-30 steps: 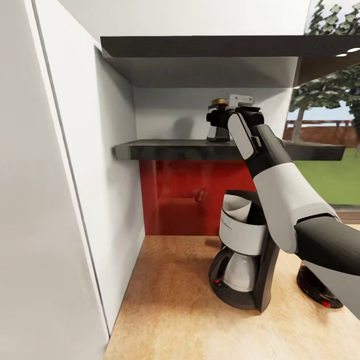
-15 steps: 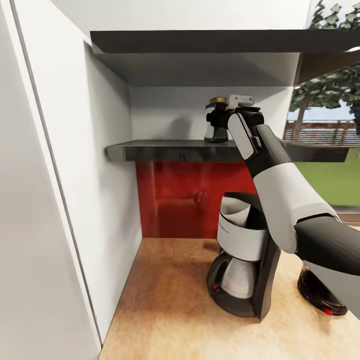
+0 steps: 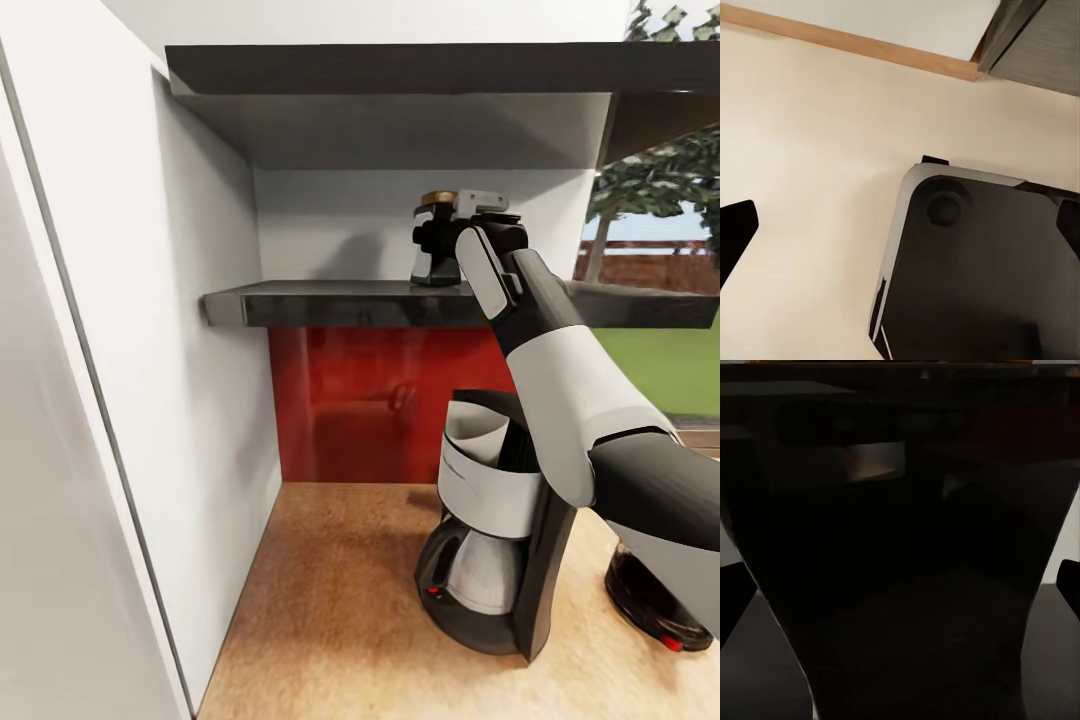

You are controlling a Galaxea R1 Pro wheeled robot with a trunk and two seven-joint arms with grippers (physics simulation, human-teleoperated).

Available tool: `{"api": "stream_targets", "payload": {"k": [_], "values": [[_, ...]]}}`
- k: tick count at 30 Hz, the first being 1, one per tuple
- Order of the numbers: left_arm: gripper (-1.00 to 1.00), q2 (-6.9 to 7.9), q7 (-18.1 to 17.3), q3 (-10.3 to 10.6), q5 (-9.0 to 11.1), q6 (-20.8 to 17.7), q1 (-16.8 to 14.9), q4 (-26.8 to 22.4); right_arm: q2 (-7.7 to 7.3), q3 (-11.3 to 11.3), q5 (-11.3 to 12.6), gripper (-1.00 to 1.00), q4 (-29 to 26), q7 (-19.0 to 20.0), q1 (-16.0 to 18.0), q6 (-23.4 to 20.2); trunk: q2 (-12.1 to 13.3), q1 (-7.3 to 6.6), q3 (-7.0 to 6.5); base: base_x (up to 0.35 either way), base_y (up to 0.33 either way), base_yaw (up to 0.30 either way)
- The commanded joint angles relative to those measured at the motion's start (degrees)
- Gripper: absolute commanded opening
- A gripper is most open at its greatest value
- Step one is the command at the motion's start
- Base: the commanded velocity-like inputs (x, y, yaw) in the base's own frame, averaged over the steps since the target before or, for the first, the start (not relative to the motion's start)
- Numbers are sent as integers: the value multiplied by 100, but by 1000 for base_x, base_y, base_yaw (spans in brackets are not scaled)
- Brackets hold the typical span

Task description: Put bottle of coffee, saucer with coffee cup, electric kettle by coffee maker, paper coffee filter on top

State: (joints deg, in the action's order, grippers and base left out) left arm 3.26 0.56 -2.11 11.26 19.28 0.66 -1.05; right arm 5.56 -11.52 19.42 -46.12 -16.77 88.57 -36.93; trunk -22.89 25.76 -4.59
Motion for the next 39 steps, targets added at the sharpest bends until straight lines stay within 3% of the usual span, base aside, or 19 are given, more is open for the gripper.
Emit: {"api": "stream_targets", "payload": {"k": [1,11,12,39], "values": [[100,-1,6,-18,-1,6,5,-10,-3,-17,61,100,-4,-55,2,-10,-3,2,1,15,0,0],[100,-1,6,-18,-1,6,5,-10,-3,-17,59,100,8,-47,2,-3,-3,2,1,2,0,0],[100,1,6,-18,-1,6,5,-10,-3,-17,60,-100,11,-47,2,-2,-3,2,1,0,0,0],[100,8,6,-18,-1,6,5,-10,-3,-18,56,-100,15,-46,-7,10,-3,2,1,-35,-12,0]]}}
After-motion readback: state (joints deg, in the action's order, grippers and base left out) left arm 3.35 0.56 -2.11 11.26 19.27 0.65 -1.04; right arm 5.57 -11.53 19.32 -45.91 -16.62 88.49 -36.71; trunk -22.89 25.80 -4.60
